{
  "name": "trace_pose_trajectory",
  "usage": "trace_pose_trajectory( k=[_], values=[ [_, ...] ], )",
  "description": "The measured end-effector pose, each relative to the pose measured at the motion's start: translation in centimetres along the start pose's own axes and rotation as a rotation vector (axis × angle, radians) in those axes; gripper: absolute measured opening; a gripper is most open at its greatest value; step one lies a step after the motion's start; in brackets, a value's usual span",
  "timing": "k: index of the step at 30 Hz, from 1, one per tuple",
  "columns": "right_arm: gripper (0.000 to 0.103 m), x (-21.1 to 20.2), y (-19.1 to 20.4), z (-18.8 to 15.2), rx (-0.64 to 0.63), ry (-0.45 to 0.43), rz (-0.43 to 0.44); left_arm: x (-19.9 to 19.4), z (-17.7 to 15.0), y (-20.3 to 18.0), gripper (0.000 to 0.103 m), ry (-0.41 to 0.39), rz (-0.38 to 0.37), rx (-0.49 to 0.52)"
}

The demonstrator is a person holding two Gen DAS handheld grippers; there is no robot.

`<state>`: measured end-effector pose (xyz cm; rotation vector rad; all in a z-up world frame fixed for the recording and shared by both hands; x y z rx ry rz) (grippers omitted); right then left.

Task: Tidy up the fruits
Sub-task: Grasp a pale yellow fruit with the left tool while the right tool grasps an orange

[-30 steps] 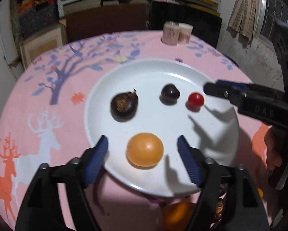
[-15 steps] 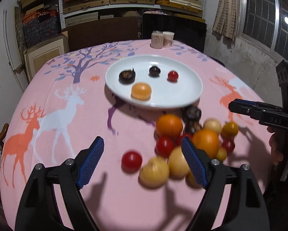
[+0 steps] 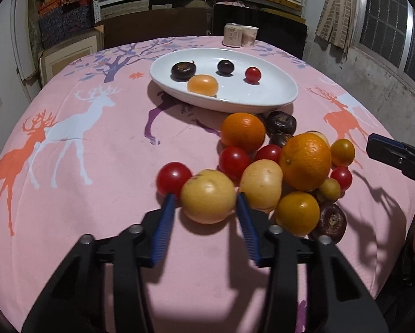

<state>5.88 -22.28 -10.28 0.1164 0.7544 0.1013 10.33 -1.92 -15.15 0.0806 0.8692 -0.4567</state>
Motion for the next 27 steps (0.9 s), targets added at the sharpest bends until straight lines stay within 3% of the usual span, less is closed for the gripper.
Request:
trace_pose_trajectory(
  k=[4,11,19,27],
  values=[
    [0.056,0.5,-0.4,-0.5,0.006,0.02,0.0,1.1,-0.1,-0.1,0.041,0.052,-0.035,-0.016],
    [0.056,1.3,-1.0,-1.0,0.002,0.037,-0.02,1.4,0.4,0.1,0.042,0.052,-0.041,-0.037],
    [0.056,1.9,-2.1,-1.2,0.018,0.053,-0.054,-1.5,1.3,-0.3,0.039,-0.114,-0.051,-0.022],
    [0.056,3.0,-2.4,-1.1,0.017,0.069,-0.065,-1.8,1.3,-0.4,0.039,-0.121,-0.052,-0.022]
  ],
)
Point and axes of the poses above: each gripper's, at about its wrist camera, not at the fingertips, and x roughly the way its jaws point, y to its left, z to its top, the point moved 9 cm from there along x, roughly the way its jaws point, and after that the axes turned 7 degrees about -z, right-handed, at the moved point
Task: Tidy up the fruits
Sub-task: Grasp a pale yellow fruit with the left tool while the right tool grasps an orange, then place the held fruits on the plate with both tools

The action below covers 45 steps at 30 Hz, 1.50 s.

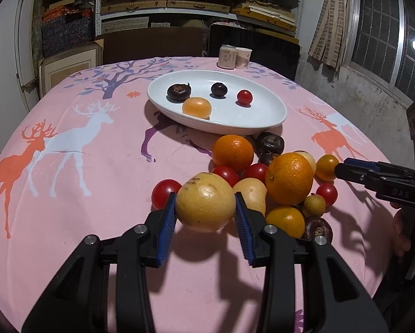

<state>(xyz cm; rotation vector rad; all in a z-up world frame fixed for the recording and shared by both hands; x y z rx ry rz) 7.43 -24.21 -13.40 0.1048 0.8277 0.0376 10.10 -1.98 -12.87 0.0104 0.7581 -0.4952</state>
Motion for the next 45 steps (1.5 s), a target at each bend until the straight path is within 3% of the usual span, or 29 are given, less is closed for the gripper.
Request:
trace_pose_trajectory(
  k=[7,9,10,11,16,33,38,45],
  values=[
    [0.056,2.0,0.1,0.5,-0.015,0.024,-0.018,0.1,0.0,0.2,0.039,0.0,-0.001,-0.005],
    [0.048,2.8,0.0,0.4,-0.016,0.056,-0.015,0.1,-0.1,0.2,0.039,0.001,-0.003,-0.007],
    [0.039,3.2,0.1,0.1,-0.026,0.074,-0.01,0.1,-0.1,0.2,0.039,0.002,-0.005,-0.007],
    [0.038,3.1,0.2,0.1,-0.033,0.061,-0.015,0.2,-0.1,0.2,0.039,0.003,-0.005,-0.008],
    [0.037,1.9,0.1,0.5,-0.039,-0.009,-0.04,0.2,-0.1,0.2,0.039,0.001,-0.007,-0.01],
    [0.037,-0.4,-0.7,0.4,-0.018,-0.043,-0.022,-0.5,0.1,0.2,0.039,-0.003,-0.009,-0.025],
    [0.037,-1.9,-0.6,2.3,-0.029,-0.078,-0.01,-1.6,2.4,-1.2,0.039,-0.023,-0.032,0.013],
    [0.037,-3.2,-1.0,9.0,-0.046,-0.139,-0.003,-0.2,9.1,-4.1,0.04,-0.043,-0.063,0.086]
  ],
)
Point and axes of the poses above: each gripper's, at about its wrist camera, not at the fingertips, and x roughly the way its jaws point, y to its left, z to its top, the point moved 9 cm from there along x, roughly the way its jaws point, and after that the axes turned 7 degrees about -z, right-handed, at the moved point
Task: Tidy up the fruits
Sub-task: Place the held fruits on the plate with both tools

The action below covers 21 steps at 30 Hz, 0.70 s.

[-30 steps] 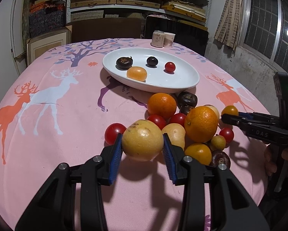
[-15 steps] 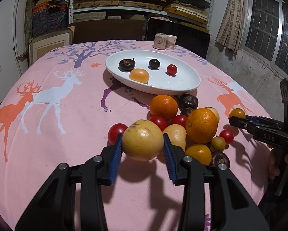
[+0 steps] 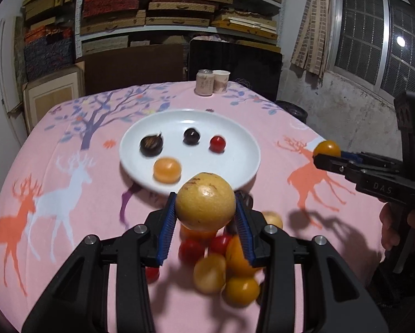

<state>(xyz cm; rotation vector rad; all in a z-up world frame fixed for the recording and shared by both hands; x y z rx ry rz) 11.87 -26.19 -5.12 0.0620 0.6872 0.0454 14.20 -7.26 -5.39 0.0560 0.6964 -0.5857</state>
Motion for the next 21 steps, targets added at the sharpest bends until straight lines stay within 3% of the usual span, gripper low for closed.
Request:
trace_pose_trajectory(
  k=[5,9,17,20,21],
  values=[
    [0.038,2.3,-0.1,4.8,-0.014,-0.004,0.011,5.5,3.3,-0.6,0.04,0.077,-0.026,0.008],
    [0.038,6.5,0.5,7.1,-0.035,0.034,0.023,10.3,4.3,-0.1,0.04,0.155,-0.033,0.003],
    [0.038,17.3,1.3,7.1,-0.023,0.161,0.056,16.8,3.5,2.6,0.04,0.287,-0.019,-0.046],
    [0.038,19.0,1.7,7.2,-0.013,0.175,0.072,17.7,3.1,3.0,0.04,0.319,-0.031,-0.059],
    [0.038,19.2,1.9,7.3,-0.008,0.175,0.083,17.8,3.0,3.0,0.045,0.325,-0.04,-0.063]
  ],
)
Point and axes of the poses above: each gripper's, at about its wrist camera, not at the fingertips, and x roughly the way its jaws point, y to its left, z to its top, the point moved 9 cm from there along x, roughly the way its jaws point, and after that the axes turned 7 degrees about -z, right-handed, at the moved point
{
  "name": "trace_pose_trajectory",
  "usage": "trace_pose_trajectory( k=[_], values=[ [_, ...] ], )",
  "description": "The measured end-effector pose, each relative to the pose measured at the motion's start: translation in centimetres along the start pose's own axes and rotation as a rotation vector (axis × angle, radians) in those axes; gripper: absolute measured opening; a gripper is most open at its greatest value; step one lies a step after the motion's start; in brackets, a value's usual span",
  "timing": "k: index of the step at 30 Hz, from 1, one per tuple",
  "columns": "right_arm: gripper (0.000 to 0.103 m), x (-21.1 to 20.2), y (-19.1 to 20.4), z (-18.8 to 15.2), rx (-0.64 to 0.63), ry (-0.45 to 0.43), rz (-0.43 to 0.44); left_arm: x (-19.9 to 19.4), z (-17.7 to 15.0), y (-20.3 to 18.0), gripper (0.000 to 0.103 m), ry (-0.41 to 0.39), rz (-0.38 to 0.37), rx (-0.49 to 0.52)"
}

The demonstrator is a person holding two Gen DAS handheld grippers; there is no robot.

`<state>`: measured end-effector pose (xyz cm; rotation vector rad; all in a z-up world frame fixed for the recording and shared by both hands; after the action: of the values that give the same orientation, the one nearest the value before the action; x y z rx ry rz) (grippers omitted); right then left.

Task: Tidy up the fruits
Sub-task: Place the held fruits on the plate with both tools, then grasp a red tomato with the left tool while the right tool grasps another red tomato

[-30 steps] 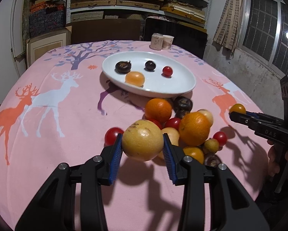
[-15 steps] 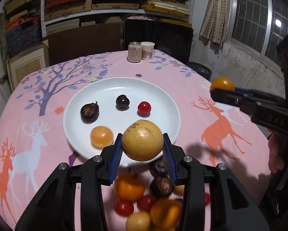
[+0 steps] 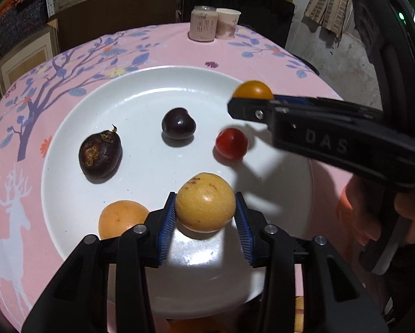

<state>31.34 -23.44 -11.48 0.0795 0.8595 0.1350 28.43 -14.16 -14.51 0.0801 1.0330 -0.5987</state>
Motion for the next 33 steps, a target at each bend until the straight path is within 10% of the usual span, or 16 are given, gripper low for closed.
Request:
trace_pose_trajectory(
  k=[4,15,30,33],
  values=[
    [0.048,-1.6,0.6,0.7,0.003,-0.052,0.014,-1.9,0.3,-0.3,0.071,-0.061,0.009,0.0],
    [0.055,-11.4,-0.3,-4.8,0.045,-0.123,0.035,-12.4,-5.4,-1.0,0.081,-0.235,-0.008,0.029],
    [0.055,-13.7,2.4,-17.8,0.012,-0.115,0.022,-12.8,-17.1,4.7,0.081,-0.179,0.098,-0.112],
    [0.055,-13.8,2.1,-17.9,0.029,-0.12,0.021,-12.3,-16.9,4.5,0.053,-0.161,0.135,-0.073]
  ],
)
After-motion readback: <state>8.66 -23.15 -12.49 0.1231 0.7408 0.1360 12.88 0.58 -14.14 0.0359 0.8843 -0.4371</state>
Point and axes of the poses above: each gripper's, at about its wrist camera, not at the fingertips, and x roughly the way its jaws point, y to its left, z to its top, the point moved 9 cm from there along x, roughly the way its jaws point, and after that the axes turned 7 degrees about -z, right-handed, at the moved point
